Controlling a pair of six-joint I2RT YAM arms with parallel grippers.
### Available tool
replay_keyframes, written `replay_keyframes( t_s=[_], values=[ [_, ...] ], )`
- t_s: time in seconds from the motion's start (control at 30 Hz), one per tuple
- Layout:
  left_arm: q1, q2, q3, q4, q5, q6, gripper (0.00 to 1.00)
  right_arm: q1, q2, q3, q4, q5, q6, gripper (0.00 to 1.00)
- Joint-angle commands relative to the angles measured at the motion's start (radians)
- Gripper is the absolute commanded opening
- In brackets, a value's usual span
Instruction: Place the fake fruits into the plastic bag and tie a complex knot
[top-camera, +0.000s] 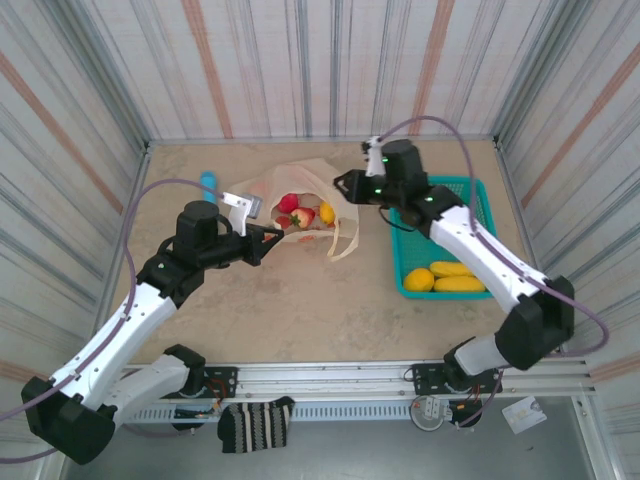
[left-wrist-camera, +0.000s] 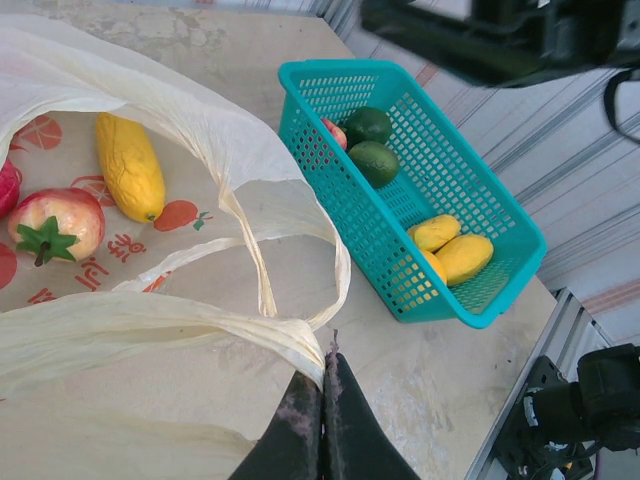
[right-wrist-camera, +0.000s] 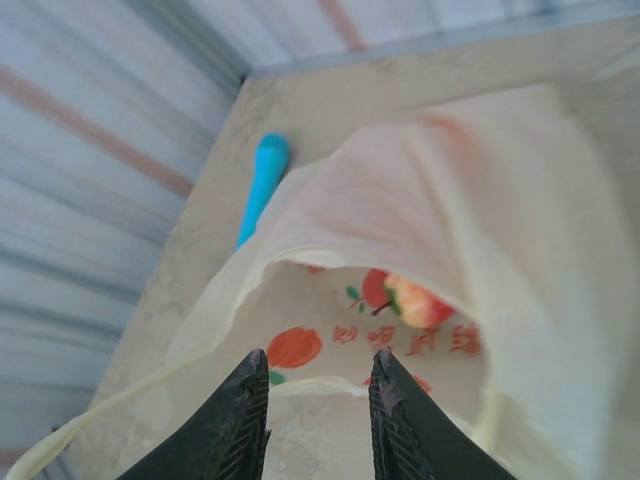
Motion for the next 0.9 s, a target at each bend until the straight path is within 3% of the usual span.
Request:
replay_keyframes(
  t_s=[0.0,0.13,0.3,0.5,0.67,0.77,0.87],
  values=[
    [0.011,-0.021,-0.004,0.007,0.02,0.023,0.0,-0.128,-0.098,-0.067,-0.085,-0.023,0.062,0.31],
    [0.011,-0.023,-0.004,0.009,0.023,0.021,0.0,-0.266,-0.157,-0.139,-0.146,-0.019,0.087,0.32],
    [0.009,-0.022,-0.006,0.011,0.024,0.021,0.0,-0.368,-0.151,-0.21,-0.163,-0.018,0.129,0.34],
    [0.005,-0.021,-0.005,0.011,0.024,0.021,0.0,-0.386,-0.029,-0.162,-0.261,0.096,0.086,0.4],
    [0.003,-0.022,-0.006,0.01,0.023,0.023,0.0,-0.382,0.102,-0.059,-0.362,0.222,-0.037,0.46],
    [0.002,-0.023,-0.006,0.011,0.024,0.021,0.0,-0.391,0.191,-0.012,-0.397,0.242,-0.131,0.52],
    [-0.001,-0.021,-0.005,0.011,0.025,0.021,0.0,-0.4,0.255,0.023,-0.4,0.204,-0.118,0.57]
  ],
)
